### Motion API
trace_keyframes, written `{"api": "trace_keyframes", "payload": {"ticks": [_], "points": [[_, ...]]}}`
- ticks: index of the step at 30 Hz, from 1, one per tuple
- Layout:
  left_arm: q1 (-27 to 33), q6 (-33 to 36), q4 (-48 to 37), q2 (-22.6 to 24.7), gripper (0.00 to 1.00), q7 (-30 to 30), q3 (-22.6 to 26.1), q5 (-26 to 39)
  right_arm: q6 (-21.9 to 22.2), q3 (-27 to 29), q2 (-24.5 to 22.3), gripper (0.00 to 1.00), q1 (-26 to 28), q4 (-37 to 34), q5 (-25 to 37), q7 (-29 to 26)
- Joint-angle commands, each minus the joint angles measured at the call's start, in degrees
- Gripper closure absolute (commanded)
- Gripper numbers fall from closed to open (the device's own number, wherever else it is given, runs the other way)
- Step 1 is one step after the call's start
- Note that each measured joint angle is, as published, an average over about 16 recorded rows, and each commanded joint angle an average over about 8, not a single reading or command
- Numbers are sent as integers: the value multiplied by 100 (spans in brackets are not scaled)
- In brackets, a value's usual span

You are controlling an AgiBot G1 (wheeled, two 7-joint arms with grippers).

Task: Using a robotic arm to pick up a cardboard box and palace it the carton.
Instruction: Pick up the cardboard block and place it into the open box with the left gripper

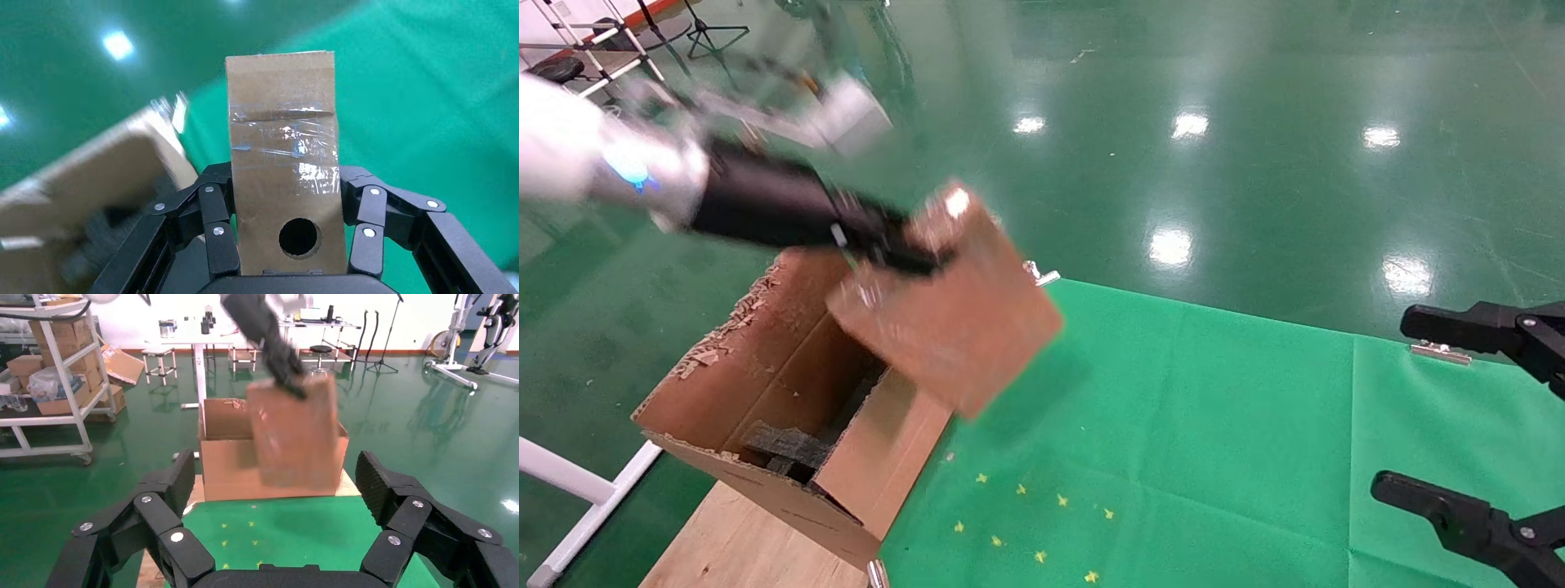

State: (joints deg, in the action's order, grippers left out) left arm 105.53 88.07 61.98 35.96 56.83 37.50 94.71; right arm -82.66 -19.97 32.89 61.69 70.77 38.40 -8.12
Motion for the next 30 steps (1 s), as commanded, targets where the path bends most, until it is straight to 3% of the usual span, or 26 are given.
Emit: {"api": "trace_keyframes", "payload": {"ticks": [1,10,19,25,30], "points": [[322,41,-316,-24,100,-176,-139,-102,0,0,0,0,0,0,0,0],[1614,176,-2026,-199,100,-1732,-20,469,0,0,0,0,0,0,0,0],[1964,-162,-3584,-155,100,-3116,687,1657,0,0,0,0,0,0,0,0],[1738,-752,-4493,150,100,-3381,927,2070,0,0,0,0,0,0,0,0],[1472,-1304,-5217,419,100,-3179,938,2098,0,0,0,0,0,0,0,0]]}}
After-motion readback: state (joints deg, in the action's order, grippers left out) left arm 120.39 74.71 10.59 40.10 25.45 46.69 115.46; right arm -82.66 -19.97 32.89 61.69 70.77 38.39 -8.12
